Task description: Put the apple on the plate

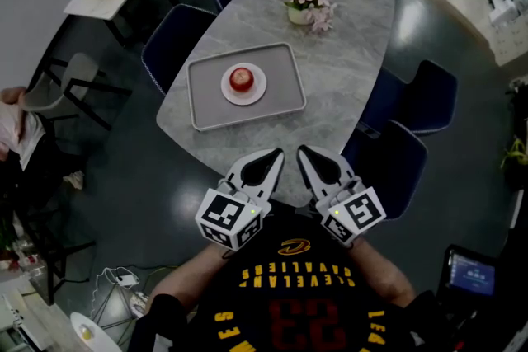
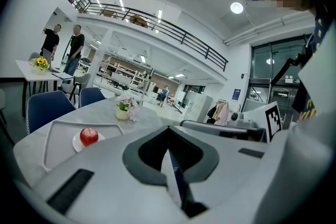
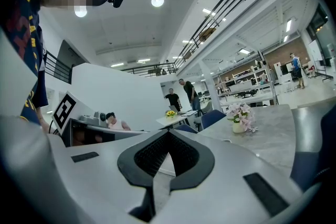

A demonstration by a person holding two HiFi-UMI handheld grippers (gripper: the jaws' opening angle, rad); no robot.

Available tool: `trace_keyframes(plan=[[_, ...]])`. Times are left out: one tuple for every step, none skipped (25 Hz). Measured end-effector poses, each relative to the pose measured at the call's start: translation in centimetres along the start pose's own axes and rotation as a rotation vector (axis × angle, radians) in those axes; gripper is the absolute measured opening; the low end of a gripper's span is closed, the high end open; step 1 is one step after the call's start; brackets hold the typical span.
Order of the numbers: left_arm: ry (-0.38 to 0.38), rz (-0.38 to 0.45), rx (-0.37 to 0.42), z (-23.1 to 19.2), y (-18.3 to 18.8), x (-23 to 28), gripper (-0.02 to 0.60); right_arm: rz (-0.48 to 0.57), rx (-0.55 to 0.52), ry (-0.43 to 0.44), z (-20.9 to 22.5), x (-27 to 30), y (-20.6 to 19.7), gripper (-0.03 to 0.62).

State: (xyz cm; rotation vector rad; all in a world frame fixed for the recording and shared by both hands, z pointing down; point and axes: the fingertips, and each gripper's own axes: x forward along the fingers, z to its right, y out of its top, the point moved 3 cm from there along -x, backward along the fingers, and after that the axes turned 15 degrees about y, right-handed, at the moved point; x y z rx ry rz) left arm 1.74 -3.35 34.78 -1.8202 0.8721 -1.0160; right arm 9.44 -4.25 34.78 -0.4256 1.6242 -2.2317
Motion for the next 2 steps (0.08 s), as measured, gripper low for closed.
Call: trace_keyframes(plan=[[-0.001,-0.001,0.0,-0.11,0.02,0.14,0.002,-0.001,0.001,-0.001,0.15,0.12,-0.02,0.006],[-0.002,-0.002,-0.001,-0.23,0.03,0.3,0.002,-0.002,0.002,-0.002,0.3,0.25,-0.05,0.006]])
